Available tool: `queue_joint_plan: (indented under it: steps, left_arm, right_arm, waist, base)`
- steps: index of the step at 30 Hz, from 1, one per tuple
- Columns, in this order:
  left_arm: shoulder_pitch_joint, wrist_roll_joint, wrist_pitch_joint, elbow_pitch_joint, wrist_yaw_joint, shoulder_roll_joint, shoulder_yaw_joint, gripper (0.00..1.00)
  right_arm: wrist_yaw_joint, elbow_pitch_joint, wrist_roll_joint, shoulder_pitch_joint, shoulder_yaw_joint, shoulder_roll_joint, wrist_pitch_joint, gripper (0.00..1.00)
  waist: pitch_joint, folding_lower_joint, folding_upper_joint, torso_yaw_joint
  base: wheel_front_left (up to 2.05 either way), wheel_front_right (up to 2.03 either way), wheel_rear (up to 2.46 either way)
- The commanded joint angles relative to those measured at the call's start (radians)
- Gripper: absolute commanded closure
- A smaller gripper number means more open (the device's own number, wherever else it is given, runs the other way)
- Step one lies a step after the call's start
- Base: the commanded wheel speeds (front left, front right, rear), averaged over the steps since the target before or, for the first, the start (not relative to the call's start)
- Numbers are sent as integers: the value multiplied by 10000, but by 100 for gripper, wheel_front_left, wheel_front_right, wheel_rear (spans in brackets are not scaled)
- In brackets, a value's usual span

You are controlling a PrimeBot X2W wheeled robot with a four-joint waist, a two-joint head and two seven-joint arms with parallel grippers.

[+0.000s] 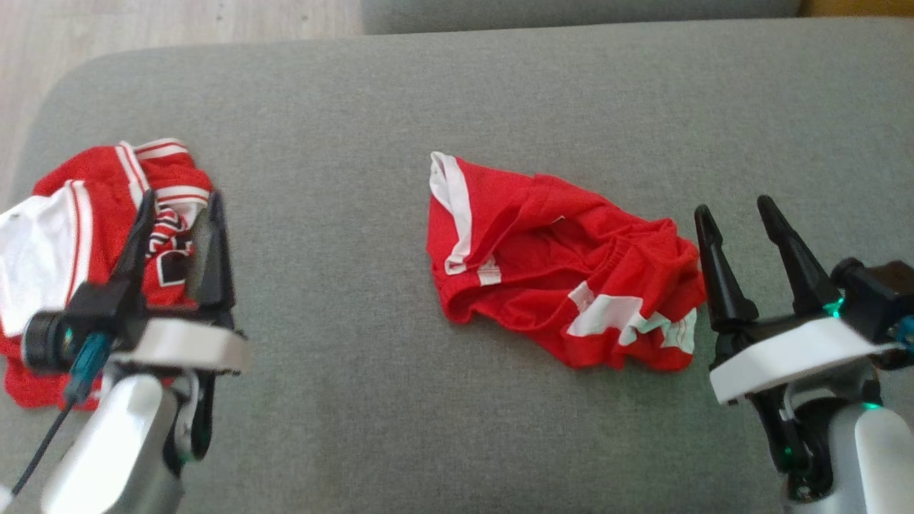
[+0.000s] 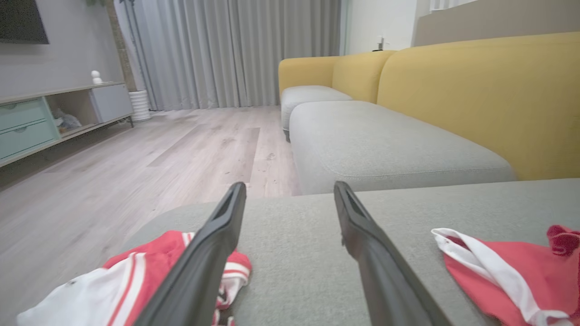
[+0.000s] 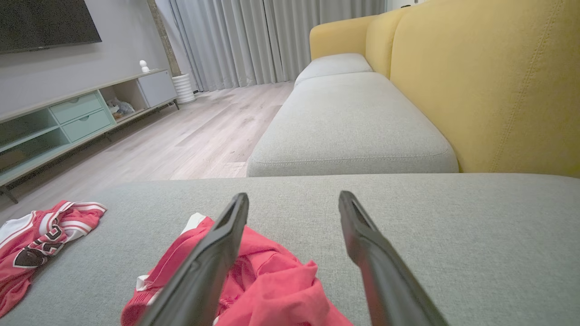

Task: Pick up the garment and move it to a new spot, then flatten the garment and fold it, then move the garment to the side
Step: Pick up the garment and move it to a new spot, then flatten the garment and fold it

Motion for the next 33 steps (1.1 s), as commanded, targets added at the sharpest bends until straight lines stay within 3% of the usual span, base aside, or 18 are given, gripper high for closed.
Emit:
queue_joint_plan:
  steps: [1, 17, 33]
  left_arm:
    - [42, -121, -99, -485, 147, 441, 580, 0]
    - [2300, -453, 980, -2173, 820, 972, 408, 0]
    - [2846, -590, 1396, -2599, 939, 1143, 184, 0]
  right_arm:
    - [-7, -407, -43, -19, 138, -21, 88, 0]
    - [-7, -332, 168, 964, 30, -20, 249, 0]
    - [-7, -433, 235, 1265, 80, -20, 313, 0]
  waist:
    - [-143, 1, 0, 173]
    - [-1186, 1, 0, 11]
    - [-1321, 1, 0, -45]
  base:
    - [0, 0, 0]
    - [0, 0, 0]
    - [0, 0, 0]
